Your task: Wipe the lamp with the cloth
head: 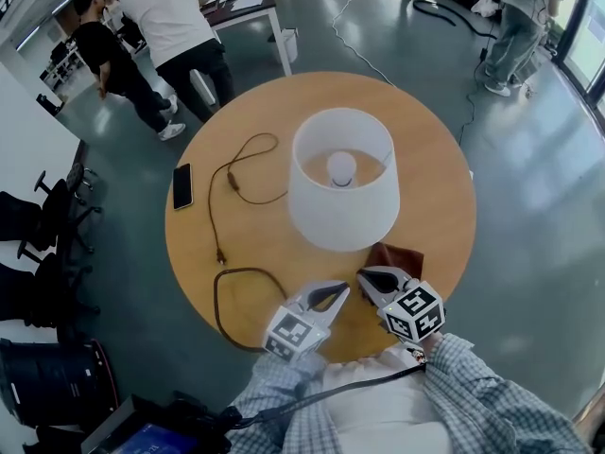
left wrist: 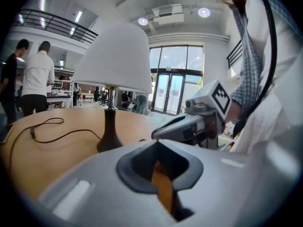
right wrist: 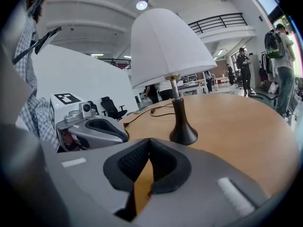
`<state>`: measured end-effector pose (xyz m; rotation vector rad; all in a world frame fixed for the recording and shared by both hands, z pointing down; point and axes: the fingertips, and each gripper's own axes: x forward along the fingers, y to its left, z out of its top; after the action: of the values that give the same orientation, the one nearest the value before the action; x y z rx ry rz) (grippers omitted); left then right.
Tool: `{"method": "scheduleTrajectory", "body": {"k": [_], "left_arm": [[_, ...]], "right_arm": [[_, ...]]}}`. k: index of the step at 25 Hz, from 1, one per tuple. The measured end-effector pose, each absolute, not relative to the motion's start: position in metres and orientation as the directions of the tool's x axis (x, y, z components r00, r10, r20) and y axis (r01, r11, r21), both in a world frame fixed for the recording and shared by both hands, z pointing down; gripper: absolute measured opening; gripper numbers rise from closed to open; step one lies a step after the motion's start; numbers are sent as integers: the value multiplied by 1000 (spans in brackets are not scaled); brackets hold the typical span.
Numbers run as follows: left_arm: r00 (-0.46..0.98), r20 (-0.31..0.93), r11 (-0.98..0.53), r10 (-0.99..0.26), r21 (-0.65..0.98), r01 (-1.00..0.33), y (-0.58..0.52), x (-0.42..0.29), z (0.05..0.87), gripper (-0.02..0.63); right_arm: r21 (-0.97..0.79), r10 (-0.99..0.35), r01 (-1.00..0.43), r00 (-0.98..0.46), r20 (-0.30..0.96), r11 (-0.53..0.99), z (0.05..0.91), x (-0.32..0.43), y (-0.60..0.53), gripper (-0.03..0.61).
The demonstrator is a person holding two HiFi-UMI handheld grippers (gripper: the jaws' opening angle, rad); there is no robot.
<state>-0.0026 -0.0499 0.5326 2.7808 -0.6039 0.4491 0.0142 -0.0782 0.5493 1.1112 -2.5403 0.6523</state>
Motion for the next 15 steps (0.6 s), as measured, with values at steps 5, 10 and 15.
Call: {"method": "scheduleTrajectory", "body": {"k": [5, 10, 15], "left_arm": [[856, 354, -877, -376, 163, -452, -53, -8, 538, 3], [858, 359, -874, -367, 181, -450, -50, -7, 539, 3], [852, 360, -875, -379, 162, -457, -51, -8, 543, 3]], "right_arm": [[-287, -609, -745, -661, 438, 602, 550, 13, -78, 3], [-284, -605, -742, -664, 440, 607, 551, 14, -78, 3], [-289, -604, -744, -661, 444, 602, 551, 14, -77, 3]]}}
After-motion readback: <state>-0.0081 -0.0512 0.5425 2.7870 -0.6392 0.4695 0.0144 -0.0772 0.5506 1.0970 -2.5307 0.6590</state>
